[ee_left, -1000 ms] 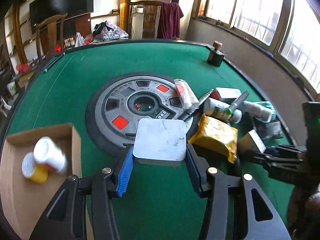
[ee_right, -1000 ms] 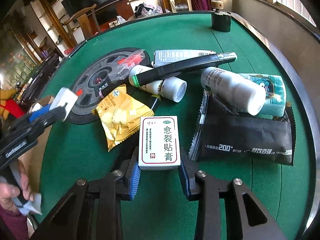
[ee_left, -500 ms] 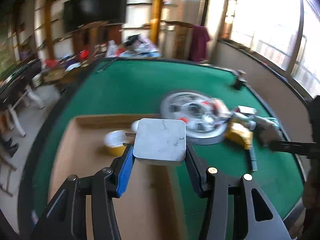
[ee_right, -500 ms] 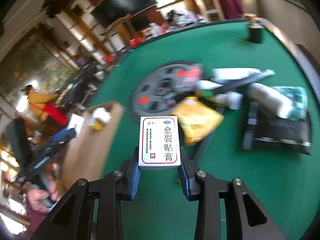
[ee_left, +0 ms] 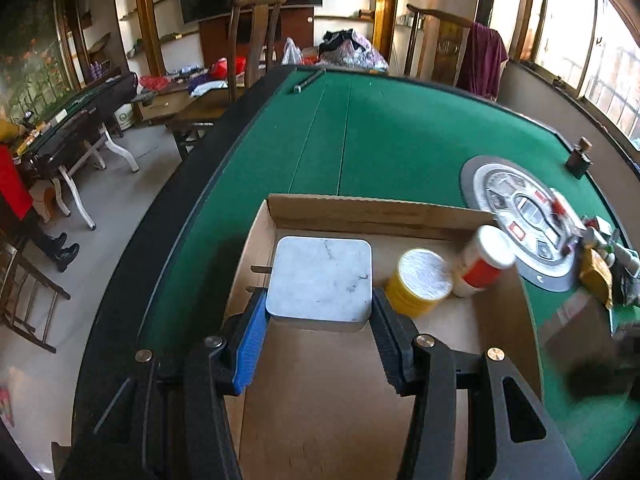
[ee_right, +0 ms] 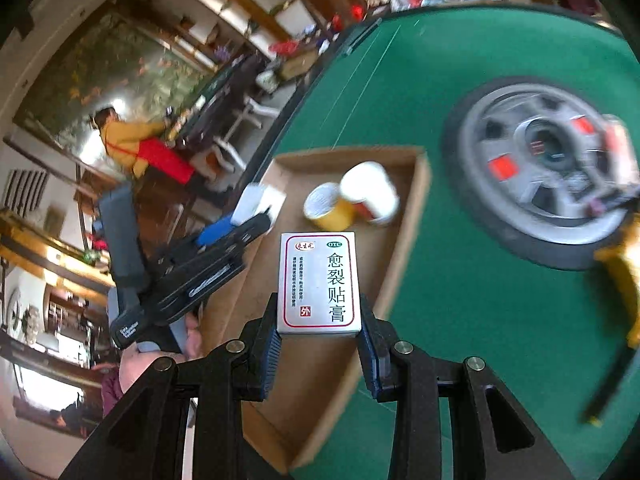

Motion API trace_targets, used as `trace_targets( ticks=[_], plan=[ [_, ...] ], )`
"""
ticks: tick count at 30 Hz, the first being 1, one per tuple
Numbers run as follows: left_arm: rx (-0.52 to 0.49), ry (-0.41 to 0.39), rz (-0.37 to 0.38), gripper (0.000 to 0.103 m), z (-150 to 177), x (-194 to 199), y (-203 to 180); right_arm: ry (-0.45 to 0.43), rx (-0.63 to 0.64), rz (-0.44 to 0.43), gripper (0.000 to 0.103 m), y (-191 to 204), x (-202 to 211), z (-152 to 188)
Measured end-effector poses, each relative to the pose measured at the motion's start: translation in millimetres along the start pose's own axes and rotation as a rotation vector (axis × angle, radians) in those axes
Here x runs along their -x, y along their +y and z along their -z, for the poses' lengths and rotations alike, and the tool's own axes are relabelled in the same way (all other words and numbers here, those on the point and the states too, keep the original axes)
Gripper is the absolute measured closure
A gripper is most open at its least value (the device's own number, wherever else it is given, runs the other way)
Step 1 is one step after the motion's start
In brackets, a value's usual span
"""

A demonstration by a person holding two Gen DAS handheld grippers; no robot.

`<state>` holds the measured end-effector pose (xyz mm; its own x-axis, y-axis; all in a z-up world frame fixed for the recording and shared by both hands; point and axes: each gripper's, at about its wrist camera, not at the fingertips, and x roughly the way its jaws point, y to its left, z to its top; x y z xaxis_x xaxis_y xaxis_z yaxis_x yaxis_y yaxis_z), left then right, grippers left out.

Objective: Organize objects
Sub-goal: 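Carry both boxes into the cardboard tray and open both tools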

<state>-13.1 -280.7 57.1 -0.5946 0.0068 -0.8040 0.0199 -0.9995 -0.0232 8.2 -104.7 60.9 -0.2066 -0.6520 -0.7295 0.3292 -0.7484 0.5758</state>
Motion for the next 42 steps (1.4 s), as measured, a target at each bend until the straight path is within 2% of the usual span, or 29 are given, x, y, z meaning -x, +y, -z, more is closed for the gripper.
trace_targets(
  ticks=[4,8,16,20,23,24,26,30,35,39,42],
  plan=[
    [-0.002,0.020,0.011,0.053,-12,-22,2,0.052,0.016,0.031,0.065,15,-44,-3],
    [0.009,0.027,0.025,0.053,-18,-36,6,0.068,0.040,0.126,0.065,19,-70,-8],
    [0.034,0.040,0.042,0.053,-16,-50,5,0.053,0.103,0.285,0.065,23,-88,-15],
    [0.053,0.025,0.054,0.053,-17,-49,7,0.046,0.117,0.327,0.065,20,-91,-20],
    [0.090,-0.007,0.079,0.044,-18,-40,12,0.031,0.143,0.348,0.065,19,-91,-22],
    [0.102,-0.014,0.083,0.038,-19,-36,15,0.018,0.153,0.358,0.065,21,-89,-21],
    [0.132,-0.039,0.088,0.035,-21,-24,21,-0.001,0.161,0.360,0.064,21,-83,-20],
    [0.169,-0.076,0.078,0.025,-20,9,23,-0.058,0.151,0.309,0.062,23,-51,-15],
    [0.135,-0.148,0.097,0.021,-10,60,0,-0.178,0.155,0.318,0.053,18,10,-3],
    [0.080,-0.185,0.173,0.015,-1,93,-32,-0.300,0.133,0.389,0.039,0,66,12],
    [0.019,-0.183,0.239,0.013,4,107,-71,-0.401,0.089,0.473,0.036,-29,112,24]
  ],
)
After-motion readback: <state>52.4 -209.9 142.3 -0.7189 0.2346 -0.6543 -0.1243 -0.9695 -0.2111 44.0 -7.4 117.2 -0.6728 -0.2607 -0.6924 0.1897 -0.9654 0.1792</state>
